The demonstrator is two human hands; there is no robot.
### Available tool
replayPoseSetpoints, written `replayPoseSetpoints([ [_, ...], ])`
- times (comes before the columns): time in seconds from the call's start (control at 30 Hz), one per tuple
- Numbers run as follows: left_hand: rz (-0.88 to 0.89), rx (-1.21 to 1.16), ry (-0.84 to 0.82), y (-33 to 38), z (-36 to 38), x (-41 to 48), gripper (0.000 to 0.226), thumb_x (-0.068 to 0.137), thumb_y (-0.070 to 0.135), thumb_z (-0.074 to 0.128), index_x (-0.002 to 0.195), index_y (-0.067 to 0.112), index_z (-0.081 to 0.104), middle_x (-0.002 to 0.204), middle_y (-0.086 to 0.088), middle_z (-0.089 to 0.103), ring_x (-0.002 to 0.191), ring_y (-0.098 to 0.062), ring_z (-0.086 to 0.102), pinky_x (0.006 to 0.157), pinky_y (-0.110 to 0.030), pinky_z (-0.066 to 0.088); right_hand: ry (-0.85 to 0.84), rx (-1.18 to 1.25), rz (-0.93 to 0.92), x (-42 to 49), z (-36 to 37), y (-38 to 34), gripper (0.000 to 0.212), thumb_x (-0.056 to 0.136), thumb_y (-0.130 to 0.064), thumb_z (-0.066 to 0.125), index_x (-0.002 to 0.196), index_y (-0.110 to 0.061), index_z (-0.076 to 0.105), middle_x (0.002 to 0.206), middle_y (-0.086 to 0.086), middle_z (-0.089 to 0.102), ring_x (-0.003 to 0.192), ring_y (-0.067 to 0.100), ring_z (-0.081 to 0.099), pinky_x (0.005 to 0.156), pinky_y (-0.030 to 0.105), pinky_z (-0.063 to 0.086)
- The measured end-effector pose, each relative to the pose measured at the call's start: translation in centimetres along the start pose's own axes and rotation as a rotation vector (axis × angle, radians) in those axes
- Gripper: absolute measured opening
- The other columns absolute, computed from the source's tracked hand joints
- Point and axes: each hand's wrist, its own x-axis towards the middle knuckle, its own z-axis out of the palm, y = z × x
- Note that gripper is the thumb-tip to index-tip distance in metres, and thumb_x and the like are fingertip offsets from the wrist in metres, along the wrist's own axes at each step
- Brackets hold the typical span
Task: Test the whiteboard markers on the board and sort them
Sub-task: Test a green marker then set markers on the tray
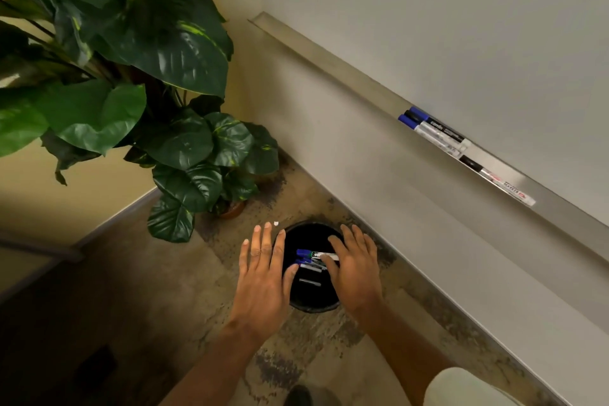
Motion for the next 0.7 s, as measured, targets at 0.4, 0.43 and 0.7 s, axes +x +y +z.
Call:
replayPoseSetpoints([
  [0.4, -0.004, -0.005, 0.012, 2.6, -2.3, 0.4, 0.065, 0.109, 0.048, 0.025, 0.162, 0.012, 0.014, 0.171, -0.012, 0.000, 0.158, -0.025, -0.008, 0.126, -0.048, 0.003, 0.241, 0.228, 0.101, -3.6, -4.1, 1.5, 0.048, 0.099, -0.044, 0.048, 0.134, -0.011, 0.058, 0.146, 0.010, 0.050, 0.142, 0.026, 0.036, 0.117, 0.043, 0.026],
  [0.43, 0.004, -0.010, 0.019, 3.2, -2.7, 0.5, 0.065, 0.109, 0.048, 0.025, 0.162, 0.012, 0.014, 0.171, -0.012, 0.000, 0.158, -0.025, -0.008, 0.126, -0.048, 0.002, 0.253, 0.238, 0.098, -3.9, -4.9, 1.8, 0.048, 0.099, -0.043, 0.049, 0.135, -0.011, 0.057, 0.147, 0.010, 0.049, 0.143, 0.025, 0.034, 0.117, 0.043, 0.026],
  [0.7, 0.085, -0.025, 0.072, 9.2, -6.7, 0.6, 0.066, 0.109, 0.049, 0.025, 0.162, 0.011, 0.014, 0.171, -0.013, 0.001, 0.158, -0.025, -0.005, 0.126, -0.050, 0.008, 0.343, 0.252, 0.094, -6.7, -12.2, 4.1, 0.052, 0.100, -0.045, 0.049, 0.140, -0.013, 0.051, 0.153, 0.005, 0.041, 0.148, 0.020, 0.024, 0.118, 0.046, 0.024],
])
